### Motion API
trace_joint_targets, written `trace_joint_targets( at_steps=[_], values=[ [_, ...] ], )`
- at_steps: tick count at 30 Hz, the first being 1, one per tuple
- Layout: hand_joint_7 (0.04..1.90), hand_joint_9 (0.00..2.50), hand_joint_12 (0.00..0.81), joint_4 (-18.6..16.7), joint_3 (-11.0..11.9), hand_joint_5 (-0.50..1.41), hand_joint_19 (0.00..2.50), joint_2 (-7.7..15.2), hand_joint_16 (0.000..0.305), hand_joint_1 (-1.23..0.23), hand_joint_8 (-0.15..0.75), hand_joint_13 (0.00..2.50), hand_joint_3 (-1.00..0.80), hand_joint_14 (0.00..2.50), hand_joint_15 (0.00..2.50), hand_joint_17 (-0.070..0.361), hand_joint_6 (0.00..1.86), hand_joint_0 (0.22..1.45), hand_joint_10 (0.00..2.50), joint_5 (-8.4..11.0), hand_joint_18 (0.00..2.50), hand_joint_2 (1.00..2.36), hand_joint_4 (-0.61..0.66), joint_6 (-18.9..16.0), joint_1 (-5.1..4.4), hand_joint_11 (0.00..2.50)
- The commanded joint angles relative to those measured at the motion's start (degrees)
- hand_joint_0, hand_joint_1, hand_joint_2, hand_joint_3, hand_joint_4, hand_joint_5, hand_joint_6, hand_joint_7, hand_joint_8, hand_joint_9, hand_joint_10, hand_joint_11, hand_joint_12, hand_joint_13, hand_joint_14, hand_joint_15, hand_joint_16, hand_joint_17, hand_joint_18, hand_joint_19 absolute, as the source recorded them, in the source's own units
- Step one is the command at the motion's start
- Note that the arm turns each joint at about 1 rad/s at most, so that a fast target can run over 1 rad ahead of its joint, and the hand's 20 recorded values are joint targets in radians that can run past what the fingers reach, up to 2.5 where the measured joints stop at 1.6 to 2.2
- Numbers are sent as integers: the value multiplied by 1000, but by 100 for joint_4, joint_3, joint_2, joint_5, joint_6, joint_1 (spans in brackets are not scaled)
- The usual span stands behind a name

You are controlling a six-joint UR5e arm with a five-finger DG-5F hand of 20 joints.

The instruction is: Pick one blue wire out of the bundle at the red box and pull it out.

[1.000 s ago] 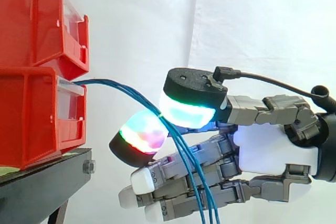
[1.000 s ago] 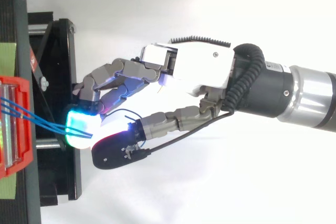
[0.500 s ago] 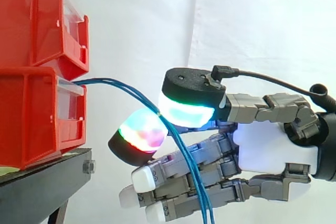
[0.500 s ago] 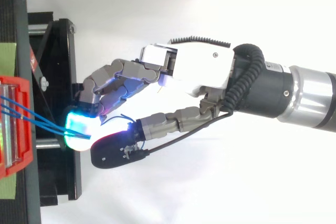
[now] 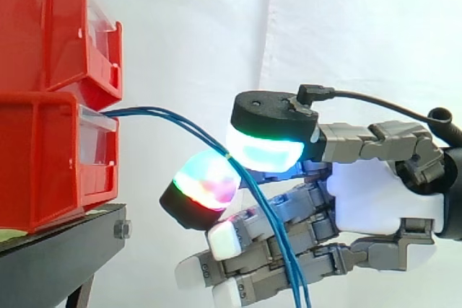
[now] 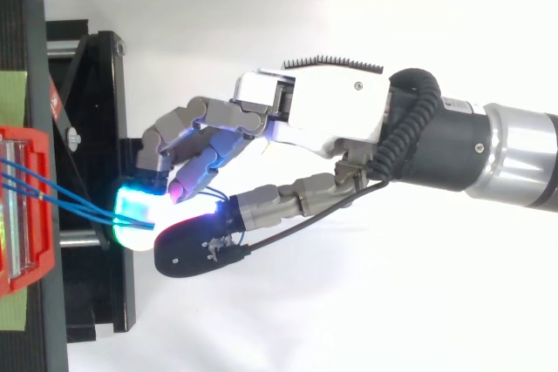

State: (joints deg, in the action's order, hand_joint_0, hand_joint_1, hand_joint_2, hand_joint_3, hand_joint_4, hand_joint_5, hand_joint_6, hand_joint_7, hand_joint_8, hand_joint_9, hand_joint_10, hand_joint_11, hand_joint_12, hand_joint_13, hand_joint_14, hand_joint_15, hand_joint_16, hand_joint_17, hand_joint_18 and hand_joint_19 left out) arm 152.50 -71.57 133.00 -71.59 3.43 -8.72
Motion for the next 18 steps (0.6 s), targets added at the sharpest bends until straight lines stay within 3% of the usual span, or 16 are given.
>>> trace_joint_targets(
  at_steps=[1,8,18],
  values=[
    [841,908,384,271,2,-104,368,-90,62,-725,310,523,-67,9,218,140,902,600,16,-30,415,1013,156,-36,2,399],
    [818,920,380,561,2,-115,383,-151,61,-740,310,552,-75,11,264,137,922,607,18,-48,421,1015,154,-62,2,472],
    [816,950,367,570,2,-115,413,-178,59,-737,298,553,-191,11,278,132,911,580,18,-48,408,1015,204,-71,2,480]
  ],
)
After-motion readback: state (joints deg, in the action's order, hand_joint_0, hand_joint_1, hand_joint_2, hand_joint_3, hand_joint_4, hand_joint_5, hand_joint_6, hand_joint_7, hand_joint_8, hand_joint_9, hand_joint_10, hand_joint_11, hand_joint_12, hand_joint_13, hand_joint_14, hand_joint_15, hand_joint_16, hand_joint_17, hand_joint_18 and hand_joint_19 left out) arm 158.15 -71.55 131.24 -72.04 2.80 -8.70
